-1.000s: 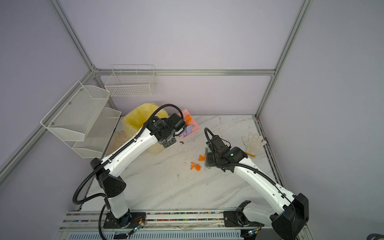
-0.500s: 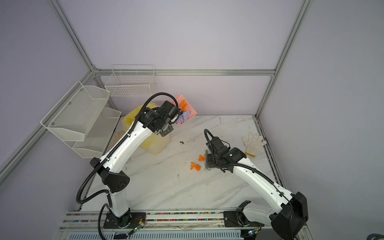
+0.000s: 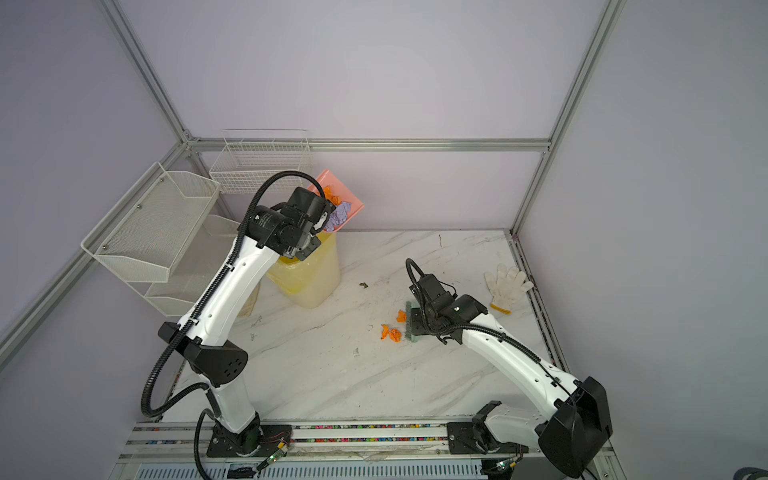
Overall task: Sweep away the paper scraps from the table
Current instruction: 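Lift the filled pink dustpan with the left gripper toward the bin while the right withdraws, then tip the pink dustpan over the yellow bin with the left gripper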
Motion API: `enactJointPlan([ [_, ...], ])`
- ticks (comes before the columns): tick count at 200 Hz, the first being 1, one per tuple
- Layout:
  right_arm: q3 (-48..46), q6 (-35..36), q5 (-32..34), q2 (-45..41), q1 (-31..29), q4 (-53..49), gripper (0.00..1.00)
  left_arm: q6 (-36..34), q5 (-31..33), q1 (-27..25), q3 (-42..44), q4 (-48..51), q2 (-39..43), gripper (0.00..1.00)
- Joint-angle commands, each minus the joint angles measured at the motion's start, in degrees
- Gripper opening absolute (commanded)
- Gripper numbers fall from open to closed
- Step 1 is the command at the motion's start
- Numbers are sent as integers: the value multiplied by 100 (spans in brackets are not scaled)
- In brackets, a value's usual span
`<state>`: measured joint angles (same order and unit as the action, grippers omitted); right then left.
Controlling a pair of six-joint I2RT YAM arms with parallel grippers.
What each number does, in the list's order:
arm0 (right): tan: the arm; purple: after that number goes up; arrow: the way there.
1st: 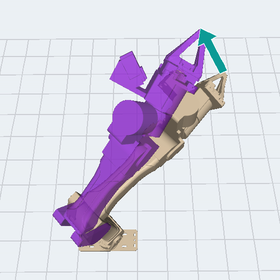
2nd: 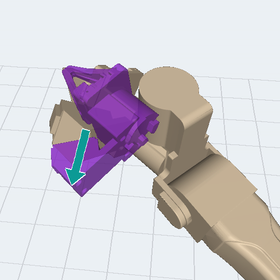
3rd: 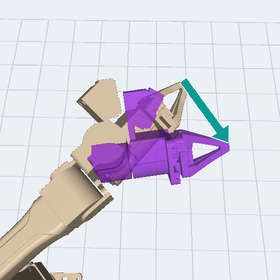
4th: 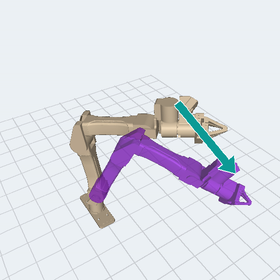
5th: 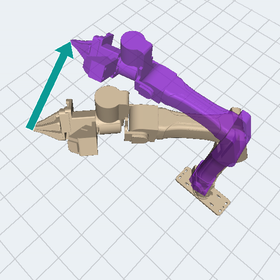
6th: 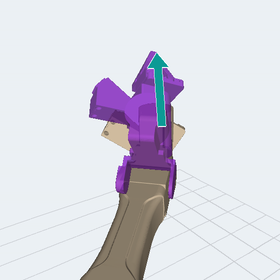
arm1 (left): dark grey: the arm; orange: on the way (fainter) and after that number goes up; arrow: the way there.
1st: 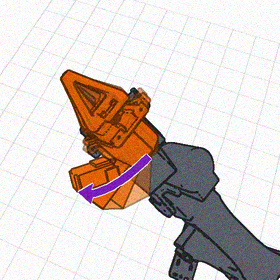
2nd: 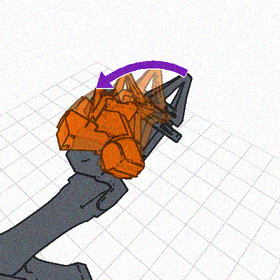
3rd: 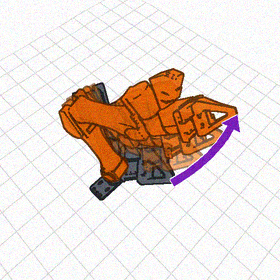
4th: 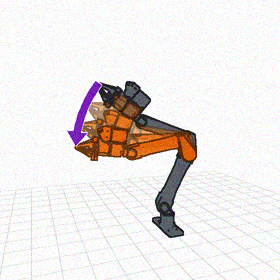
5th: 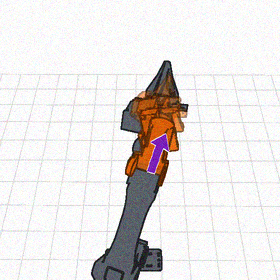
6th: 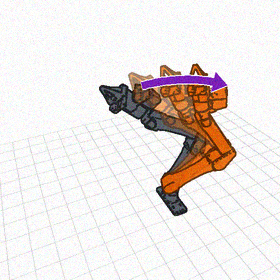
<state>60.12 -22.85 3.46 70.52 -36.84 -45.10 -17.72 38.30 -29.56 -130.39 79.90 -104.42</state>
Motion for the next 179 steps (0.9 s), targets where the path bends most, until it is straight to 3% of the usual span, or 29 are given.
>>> enactJointPlan([
  [1,-68,57,7,5,37,147,0,-175,562,221,267,-346,411,9],
  [36,-132,105,-56,-23,37,237,0,-176,666,601,907,-388,686,8],
  [79,-117,225,-110,-31,45,297,0,-788,1827,922,1866,-973,1004,8],
  [106,-88,274,-127,-83,45,293,0,-1519,2668,1167,2813,-1712,1116,0],
  [125,-105,262,-136,-173,54,283,0,-2154,3093,1240,3229,-2305,1216,0],
  [179,-175,226,-127,-421,54,285,0,-4486,3350,1281,4107,-4517,1623,0],
])
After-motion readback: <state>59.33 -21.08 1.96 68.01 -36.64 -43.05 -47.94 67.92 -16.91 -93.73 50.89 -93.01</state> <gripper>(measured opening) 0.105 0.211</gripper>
